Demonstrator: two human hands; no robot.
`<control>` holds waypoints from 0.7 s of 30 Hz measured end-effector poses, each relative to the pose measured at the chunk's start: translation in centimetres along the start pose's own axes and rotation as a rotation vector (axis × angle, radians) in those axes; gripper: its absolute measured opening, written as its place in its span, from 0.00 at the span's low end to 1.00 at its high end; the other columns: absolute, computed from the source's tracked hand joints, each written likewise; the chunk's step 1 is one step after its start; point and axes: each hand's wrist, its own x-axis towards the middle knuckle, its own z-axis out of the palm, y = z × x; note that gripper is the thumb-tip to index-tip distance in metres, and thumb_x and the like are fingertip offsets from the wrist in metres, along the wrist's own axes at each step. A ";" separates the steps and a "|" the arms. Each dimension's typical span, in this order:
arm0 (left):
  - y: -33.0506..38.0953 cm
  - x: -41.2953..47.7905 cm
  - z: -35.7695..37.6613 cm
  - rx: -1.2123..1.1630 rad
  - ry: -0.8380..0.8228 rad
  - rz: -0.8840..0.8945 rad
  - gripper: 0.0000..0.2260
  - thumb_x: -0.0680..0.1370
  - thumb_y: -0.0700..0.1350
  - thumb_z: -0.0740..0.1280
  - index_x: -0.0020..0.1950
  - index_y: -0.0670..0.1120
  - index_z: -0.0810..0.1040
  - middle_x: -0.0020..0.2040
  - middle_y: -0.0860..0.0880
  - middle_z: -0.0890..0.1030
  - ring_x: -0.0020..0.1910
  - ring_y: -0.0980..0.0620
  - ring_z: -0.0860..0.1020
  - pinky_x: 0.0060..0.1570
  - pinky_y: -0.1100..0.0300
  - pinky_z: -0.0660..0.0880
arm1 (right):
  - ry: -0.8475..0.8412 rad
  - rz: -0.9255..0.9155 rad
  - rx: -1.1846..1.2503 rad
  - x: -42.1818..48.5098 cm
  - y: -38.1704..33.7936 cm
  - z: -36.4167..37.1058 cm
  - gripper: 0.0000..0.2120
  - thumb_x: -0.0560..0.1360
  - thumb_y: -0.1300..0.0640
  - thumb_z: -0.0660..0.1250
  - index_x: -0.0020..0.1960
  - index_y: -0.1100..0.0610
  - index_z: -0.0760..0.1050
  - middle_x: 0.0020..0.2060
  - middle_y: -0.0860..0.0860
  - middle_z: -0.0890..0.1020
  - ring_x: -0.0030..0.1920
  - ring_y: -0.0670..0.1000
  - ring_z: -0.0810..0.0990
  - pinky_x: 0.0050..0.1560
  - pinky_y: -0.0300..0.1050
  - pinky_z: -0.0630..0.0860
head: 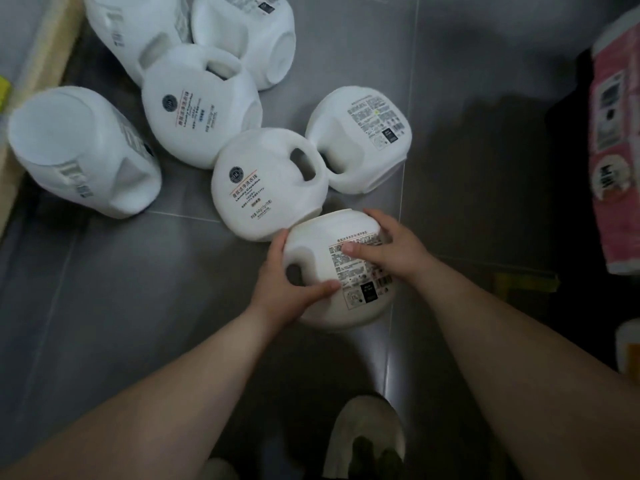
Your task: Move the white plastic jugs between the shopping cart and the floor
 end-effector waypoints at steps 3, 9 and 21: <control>3.0 -2.8 -1.5 0.003 0.020 -0.014 0.56 0.53 0.55 0.83 0.75 0.58 0.57 0.70 0.53 0.67 0.68 0.54 0.68 0.67 0.51 0.69 | -0.009 -0.022 0.052 -3.2 -3.0 0.1 0.42 0.59 0.56 0.82 0.70 0.55 0.70 0.53 0.47 0.82 0.49 0.39 0.82 0.52 0.36 0.79; 13.1 -12.7 -7.0 -0.048 -0.028 -0.027 0.53 0.59 0.45 0.83 0.76 0.61 0.56 0.70 0.57 0.68 0.68 0.55 0.68 0.68 0.52 0.68 | -0.020 -0.040 0.102 -15.1 -12.9 -0.6 0.43 0.63 0.60 0.81 0.73 0.55 0.64 0.59 0.51 0.81 0.56 0.47 0.82 0.54 0.42 0.80; 36.9 -35.7 -24.2 -0.003 0.067 0.133 0.55 0.55 0.53 0.83 0.74 0.65 0.56 0.68 0.57 0.71 0.66 0.55 0.70 0.67 0.52 0.70 | -0.027 -0.224 0.051 -41.0 -40.7 2.0 0.43 0.64 0.56 0.80 0.74 0.50 0.63 0.52 0.42 0.80 0.49 0.40 0.82 0.42 0.35 0.80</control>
